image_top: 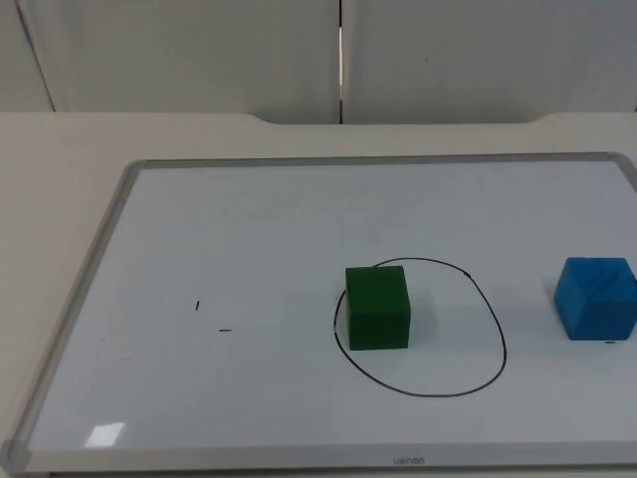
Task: Push the two cubes into the marked area.
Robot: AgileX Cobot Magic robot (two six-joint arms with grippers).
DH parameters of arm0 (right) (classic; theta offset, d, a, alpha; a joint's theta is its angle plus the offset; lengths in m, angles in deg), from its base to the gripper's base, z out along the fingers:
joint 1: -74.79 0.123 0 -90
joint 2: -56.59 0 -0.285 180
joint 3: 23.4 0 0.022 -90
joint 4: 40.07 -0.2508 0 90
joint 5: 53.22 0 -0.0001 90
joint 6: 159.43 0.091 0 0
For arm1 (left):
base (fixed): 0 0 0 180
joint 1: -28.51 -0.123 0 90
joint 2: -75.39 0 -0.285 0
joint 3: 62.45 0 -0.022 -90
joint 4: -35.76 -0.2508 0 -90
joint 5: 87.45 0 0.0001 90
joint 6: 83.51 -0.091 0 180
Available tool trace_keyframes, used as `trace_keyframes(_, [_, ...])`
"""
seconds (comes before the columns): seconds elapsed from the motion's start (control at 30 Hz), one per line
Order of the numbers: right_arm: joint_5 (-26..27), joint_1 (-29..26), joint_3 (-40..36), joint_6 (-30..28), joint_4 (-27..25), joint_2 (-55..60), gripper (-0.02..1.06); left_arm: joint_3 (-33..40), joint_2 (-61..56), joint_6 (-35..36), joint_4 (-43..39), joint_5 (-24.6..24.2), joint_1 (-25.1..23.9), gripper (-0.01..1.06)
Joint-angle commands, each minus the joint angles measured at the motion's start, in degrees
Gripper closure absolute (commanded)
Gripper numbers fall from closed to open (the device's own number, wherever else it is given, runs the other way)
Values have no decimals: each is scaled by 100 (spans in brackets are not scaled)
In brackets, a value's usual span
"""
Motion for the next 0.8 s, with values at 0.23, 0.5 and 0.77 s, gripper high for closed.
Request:
trace_keyframes(0.23, [37, 22, -10, 0, -34, -2, -1, 24, -26, 315, -398, -103, 37, 105])
trace_keyframes(0.5, [37, 22, -10, 0, -34, -2, -1, 63, -26, 116, -488, -20, 37, 105])
trace_keyframes(0.77, [37, 22, -10, 0, -34, -2, -1, 67, -26, 183, -463, 77, 37, 105])
